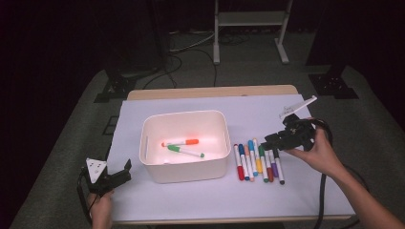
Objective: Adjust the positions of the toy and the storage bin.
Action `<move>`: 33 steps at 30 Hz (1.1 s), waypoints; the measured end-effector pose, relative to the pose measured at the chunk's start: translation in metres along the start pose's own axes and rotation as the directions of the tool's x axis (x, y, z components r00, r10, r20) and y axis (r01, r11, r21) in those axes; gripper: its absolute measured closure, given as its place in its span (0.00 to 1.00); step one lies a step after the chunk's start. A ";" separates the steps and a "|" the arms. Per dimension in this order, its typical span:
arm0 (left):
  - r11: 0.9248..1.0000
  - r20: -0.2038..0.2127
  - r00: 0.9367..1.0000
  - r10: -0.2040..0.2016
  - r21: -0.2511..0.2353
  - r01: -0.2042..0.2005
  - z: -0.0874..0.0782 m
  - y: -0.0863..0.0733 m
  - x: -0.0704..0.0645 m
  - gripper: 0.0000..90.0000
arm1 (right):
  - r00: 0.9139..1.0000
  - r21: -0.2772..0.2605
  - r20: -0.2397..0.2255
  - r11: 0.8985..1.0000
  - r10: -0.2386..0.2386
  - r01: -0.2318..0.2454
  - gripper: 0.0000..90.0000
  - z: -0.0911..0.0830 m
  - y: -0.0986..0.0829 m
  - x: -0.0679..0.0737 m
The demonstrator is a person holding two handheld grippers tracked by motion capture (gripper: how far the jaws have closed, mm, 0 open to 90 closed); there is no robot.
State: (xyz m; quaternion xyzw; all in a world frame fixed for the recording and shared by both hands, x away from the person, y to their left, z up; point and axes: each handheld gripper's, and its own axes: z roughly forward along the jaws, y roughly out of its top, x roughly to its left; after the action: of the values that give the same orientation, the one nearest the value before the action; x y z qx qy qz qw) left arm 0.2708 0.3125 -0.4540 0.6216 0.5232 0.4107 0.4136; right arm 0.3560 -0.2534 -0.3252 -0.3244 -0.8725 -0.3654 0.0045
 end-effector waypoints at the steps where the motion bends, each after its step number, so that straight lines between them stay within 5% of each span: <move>1: 1.000 0.000 1.000 -0.001 -0.001 0.001 0.000 0.000 0.000 0.00 | 1.000 -0.001 0.002 1.000 0.008 -0.008 0.64 0.000 -0.003 -0.002; 16: 1.000 0.000 1.000 0.008 -0.003 -0.008 -0.001 0.000 -0.001 0.00 | 0.990 0.013 0.039 0.991 0.135 -0.135 0.63 0.019 -0.053 -0.037; 33: 1.000 0.003 1.000 0.009 -0.009 -0.009 -0.001 0.000 -0.001 0.00 | 0.976 0.032 0.124 0.983 0.178 -0.183 0.63 0.035 -0.083 -0.049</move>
State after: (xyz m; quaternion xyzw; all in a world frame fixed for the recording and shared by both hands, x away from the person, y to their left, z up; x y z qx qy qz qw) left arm 0.2696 0.3117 -0.4541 0.6226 0.5181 0.4140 0.4153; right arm 0.3558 -0.3023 -0.4152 -0.4237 -0.8457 -0.3244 -0.0080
